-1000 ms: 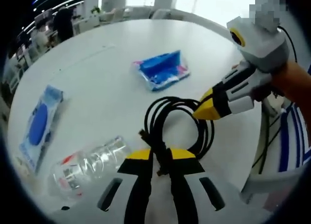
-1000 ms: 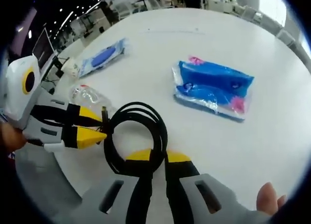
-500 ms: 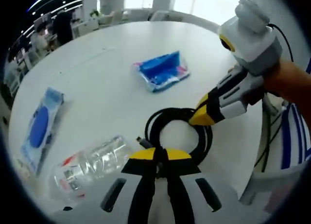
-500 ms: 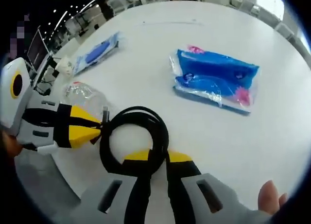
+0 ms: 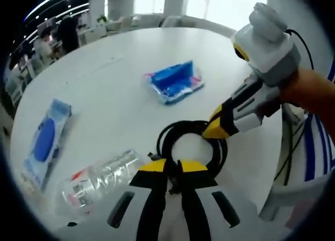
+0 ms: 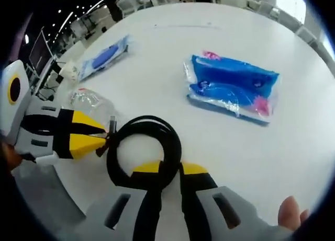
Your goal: Arrange the tabletop items into an orderly group along one side of the table until the central work area is clear of visible clutter.
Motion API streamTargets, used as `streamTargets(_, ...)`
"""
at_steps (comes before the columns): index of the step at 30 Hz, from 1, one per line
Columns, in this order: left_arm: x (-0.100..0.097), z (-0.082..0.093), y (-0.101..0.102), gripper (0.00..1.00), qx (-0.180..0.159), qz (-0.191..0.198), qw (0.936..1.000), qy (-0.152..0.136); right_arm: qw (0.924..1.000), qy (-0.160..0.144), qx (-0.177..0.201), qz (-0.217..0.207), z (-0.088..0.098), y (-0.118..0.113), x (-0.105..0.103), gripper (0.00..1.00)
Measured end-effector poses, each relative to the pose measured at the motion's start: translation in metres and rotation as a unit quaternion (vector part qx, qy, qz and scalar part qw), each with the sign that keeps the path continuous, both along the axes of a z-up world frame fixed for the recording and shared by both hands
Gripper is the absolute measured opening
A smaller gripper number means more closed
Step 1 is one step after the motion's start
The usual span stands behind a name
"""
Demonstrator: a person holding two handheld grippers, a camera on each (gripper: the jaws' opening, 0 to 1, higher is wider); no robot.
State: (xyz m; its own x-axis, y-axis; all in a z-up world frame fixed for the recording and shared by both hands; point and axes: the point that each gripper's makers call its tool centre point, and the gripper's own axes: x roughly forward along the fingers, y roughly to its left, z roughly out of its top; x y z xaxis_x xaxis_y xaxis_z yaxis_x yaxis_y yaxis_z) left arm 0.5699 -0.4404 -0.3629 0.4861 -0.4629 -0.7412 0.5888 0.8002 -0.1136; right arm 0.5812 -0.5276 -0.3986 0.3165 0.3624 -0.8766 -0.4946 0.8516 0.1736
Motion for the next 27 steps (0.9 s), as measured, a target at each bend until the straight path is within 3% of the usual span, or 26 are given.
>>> streamTargets(16, -0.001, 0.009, -0.01, 0.12, -0.018, -0.014, 0.9997, -0.012, 0.9996, -0.027, 0.003, -0.001, 0.012, -0.003, 0.004, 0.21)
streamTargets(23, 0.0, 0.017, -0.017, 0.22, -0.034, -0.021, 0.9989, -0.026, 0.9983, -0.058, 0.0, 0.001, 0.02, -0.005, 0.01, 0.31)
streamTargets(27, 0.001, 0.02, -0.018, 0.29, -0.04, -0.022, 0.9983, -0.035, 0.9969, -0.079, -0.003, 0.001, 0.024, -0.006, 0.015, 0.43)
